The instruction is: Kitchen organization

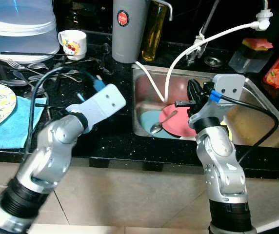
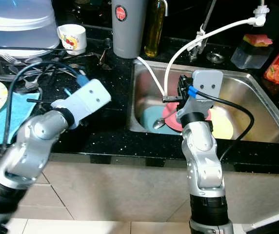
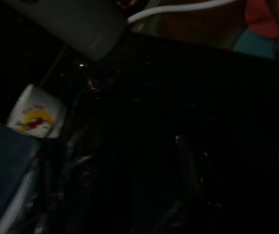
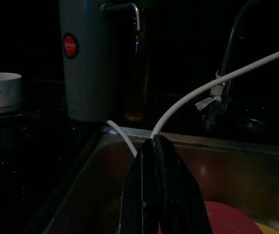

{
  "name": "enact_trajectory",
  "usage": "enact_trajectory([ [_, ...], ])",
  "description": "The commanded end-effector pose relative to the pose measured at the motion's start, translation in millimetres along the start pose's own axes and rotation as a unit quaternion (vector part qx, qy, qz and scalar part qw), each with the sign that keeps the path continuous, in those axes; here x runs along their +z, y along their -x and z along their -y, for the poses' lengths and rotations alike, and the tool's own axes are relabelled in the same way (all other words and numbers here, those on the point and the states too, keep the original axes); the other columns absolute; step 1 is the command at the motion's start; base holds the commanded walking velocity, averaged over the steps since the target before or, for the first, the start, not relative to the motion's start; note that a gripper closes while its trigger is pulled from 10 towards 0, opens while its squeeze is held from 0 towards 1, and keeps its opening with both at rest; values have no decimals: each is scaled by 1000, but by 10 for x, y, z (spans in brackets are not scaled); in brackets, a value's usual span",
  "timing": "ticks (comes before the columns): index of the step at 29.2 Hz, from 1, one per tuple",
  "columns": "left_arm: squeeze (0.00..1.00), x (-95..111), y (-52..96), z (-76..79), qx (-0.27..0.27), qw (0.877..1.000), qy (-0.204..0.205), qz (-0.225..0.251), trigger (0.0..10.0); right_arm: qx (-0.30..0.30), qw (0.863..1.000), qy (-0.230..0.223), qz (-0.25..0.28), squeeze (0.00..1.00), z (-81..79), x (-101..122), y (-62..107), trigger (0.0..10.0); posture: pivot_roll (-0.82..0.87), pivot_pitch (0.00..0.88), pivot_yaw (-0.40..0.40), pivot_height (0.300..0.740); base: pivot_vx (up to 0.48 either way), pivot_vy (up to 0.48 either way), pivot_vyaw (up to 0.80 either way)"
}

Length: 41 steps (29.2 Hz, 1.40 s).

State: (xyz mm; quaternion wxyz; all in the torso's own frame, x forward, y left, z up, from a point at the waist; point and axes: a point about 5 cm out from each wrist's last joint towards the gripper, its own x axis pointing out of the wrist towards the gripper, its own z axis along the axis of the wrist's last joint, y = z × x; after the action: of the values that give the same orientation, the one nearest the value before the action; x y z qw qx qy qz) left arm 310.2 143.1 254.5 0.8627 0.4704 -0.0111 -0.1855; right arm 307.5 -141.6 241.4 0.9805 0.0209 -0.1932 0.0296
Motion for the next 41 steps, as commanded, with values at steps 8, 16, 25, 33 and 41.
enact_trajectory([
  [8,0,-111,88,-252,-89,995,-43,-29,10000,21,1000,-7,-10,0,-3,-24,-49,10000,249,47,-109,740,0,0,0],
  [16,0,-136,125,-242,-64,997,-4,-49,10000,0,997,-48,-55,0,40,-229,28,10000,266,46,-102,740,0,0,0],
  [25,0,-228,18,-40,128,951,269,-81,10000,12,997,-54,-56,0,-62,-254,14,10000,259,44,-112,740,0,0,0],
  [33,0,-268,159,36,236,845,469,-99,10000,18,997,-54,-57,0,-69,-262,-2,10000,250,43,-114,740,0,0,0],
  [41,0,-314,118,75,272,761,564,-169,10000,25,997,-52,-59,0,-96,-266,-7,10000,231,49,-122,740,0,0,0],
])
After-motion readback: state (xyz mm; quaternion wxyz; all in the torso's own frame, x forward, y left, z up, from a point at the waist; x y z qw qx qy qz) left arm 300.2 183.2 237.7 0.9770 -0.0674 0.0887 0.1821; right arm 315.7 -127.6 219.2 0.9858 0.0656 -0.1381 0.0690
